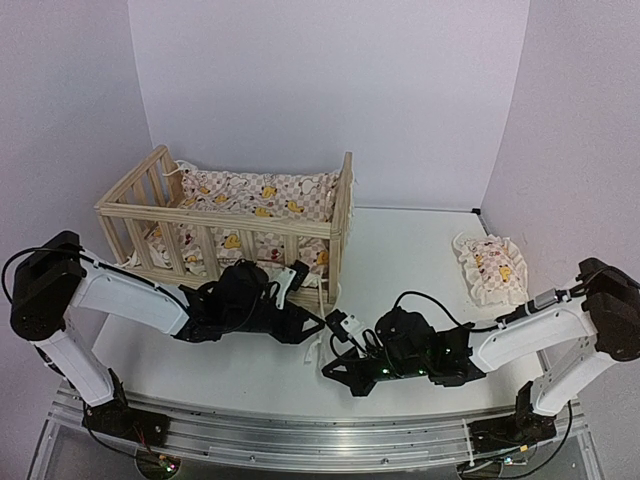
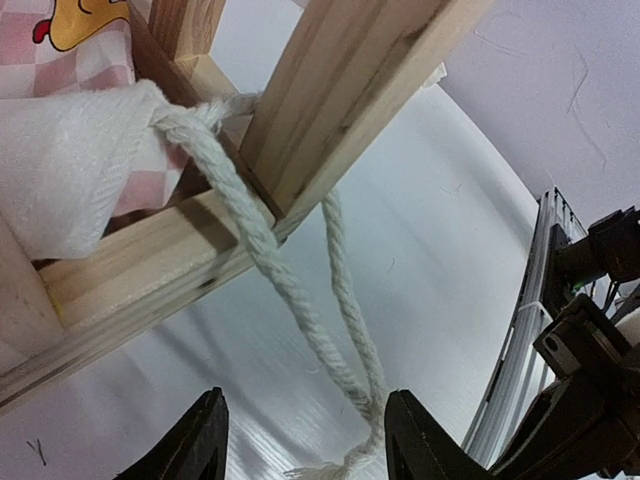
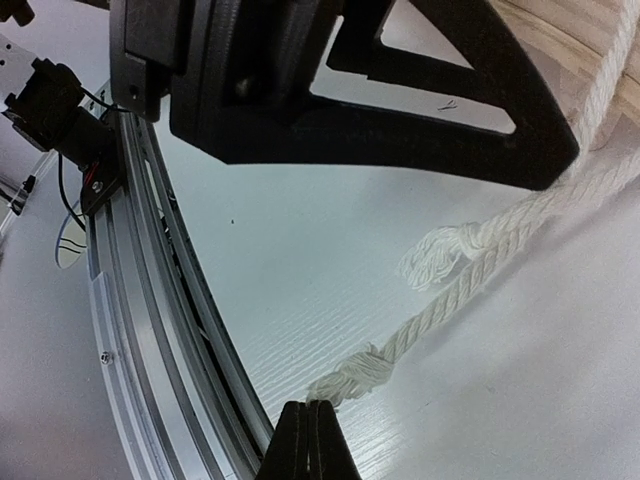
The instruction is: Set up the pet bed
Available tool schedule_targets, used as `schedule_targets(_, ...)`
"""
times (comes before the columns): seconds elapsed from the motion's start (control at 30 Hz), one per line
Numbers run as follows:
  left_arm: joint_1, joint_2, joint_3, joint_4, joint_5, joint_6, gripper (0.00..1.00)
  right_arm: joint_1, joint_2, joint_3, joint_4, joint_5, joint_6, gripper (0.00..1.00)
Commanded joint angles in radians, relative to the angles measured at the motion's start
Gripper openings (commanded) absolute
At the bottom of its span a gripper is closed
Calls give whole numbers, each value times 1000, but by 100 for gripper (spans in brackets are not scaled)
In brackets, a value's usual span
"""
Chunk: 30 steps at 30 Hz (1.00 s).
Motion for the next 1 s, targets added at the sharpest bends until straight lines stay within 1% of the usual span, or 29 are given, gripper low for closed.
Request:
schedule_targets(0.0, 9, 32, 52, 71, -50, -97, 54, -2, -8, 30, 9, 5, -26, 0)
schedule_targets(0.17, 9, 43, 63, 105, -48, -96, 48, -2, -4, 32, 10, -3, -25, 0)
schedule_targets(0.3, 9, 59, 63, 109, -81, -104, 27, -2, -8, 34, 10, -3, -25, 0)
schedule_targets(0.37, 9, 71, 58, 123, -88, -102, 21, -4, -10, 37, 10, -3, -23, 0)
schedule_targets(0.5, 9, 79, 55, 138, -95, -102, 3, -17, -11, 42, 9, -17, -5, 0)
schedule_targets(0.53, 9, 78, 54, 136, -99, -100, 0, -22, -13, 43, 10, -22, 2, 0)
schedule_targets(0.7, 9, 37, 45, 88, -102, -66, 0, -72, -41, 47, 9, -34, 34, 0)
schedule_targets(0.83, 9, -19, 32, 43, -112, -8, 0, -147, -74, 69, 8, 49, 48, 0)
schedule_targets(0.97, 9, -47, 25, 17, -119, 64, 0, -187, -42, 126, 15, 138, 3, 0)
